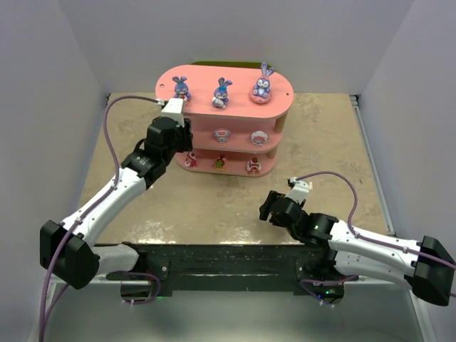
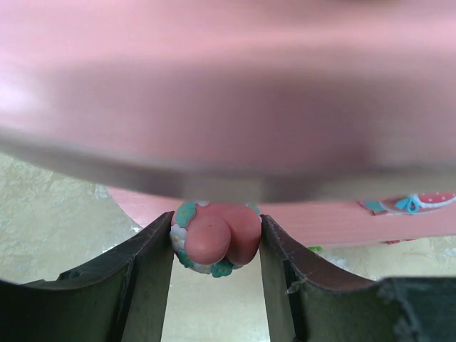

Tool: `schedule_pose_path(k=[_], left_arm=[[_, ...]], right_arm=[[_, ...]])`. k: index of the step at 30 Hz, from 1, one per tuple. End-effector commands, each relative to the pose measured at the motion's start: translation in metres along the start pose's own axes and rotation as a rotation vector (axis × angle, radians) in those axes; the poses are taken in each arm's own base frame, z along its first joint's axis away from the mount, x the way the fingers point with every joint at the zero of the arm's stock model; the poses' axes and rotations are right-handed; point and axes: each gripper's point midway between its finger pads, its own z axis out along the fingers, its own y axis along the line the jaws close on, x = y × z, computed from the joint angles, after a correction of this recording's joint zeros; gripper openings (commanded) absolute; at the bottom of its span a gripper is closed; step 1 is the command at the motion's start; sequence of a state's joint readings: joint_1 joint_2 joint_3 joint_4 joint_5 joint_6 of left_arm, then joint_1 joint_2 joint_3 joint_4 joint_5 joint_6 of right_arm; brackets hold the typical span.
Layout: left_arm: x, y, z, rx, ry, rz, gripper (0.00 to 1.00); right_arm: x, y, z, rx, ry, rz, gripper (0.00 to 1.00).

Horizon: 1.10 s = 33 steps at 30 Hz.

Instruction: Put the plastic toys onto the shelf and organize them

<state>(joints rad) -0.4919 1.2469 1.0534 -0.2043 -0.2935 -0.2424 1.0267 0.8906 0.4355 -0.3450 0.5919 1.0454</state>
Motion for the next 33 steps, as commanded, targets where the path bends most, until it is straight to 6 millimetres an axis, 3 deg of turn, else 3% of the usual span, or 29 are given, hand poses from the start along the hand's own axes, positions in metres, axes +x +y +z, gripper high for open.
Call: schedule_pose_path(k=[1, 16, 33], left_arm=[[-0.033, -0.002, 0.004, 0.059, -0.066, -0.03, 0.13], [-0.016, 0.003, 0.023, 0.11, 0.02, -0.052, 0.19], [-0.005, 0.007, 0.01, 0.114, 0.008, -0.059, 0.2]], right_arm=[[-0.016, 0.009, -0.003, -0.014, -0.045, 0.016, 0.76], [-0.013, 0.012, -0.001, -0.018, -0.031, 0.014, 0.76], [-0.01, 0.012, 0.0, -0.016, -0.021, 0.019, 0.75]])
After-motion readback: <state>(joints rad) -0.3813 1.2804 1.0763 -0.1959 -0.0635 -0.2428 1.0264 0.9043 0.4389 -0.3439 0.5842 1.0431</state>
